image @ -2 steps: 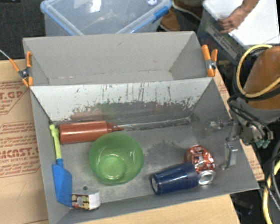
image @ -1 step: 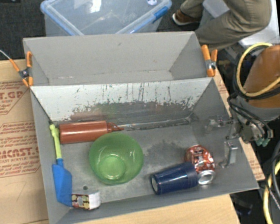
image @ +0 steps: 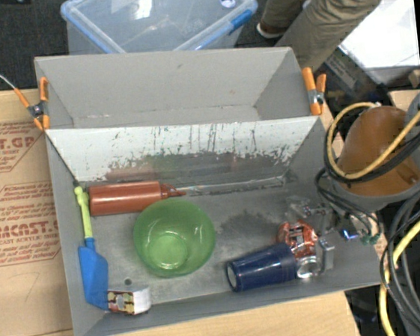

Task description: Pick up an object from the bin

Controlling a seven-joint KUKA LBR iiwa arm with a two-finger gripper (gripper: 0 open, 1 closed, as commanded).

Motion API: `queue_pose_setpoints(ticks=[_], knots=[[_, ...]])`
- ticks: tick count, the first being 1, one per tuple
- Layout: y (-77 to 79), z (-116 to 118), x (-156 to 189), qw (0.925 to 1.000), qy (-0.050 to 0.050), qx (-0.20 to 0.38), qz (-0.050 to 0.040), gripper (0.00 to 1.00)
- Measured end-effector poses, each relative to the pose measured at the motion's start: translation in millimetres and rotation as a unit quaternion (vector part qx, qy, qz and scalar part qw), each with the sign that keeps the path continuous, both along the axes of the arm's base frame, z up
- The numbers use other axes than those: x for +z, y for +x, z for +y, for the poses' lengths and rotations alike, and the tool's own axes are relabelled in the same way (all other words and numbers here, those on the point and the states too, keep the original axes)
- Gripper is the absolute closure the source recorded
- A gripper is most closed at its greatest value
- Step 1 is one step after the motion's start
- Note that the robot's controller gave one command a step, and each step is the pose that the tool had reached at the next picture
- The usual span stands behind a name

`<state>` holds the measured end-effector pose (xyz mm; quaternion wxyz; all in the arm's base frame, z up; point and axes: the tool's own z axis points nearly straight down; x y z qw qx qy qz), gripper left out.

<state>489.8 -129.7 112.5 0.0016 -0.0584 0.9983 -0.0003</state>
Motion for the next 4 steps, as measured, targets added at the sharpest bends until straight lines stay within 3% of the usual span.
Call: queue_pose_setpoints(ticks=[1, 2, 4], knots=[[8.5, 27.0, -37.1, 0.9959, -0.002, 0.09, -0.0094, 0.0], [6.0, 22.2, -37.0, 0.9809, 0.005, -0.194, -0.0045, 1.0], [6.0, 22.2, -37.0, 0.9809, 0.004, -0.194, -0.0046, 1.0]])
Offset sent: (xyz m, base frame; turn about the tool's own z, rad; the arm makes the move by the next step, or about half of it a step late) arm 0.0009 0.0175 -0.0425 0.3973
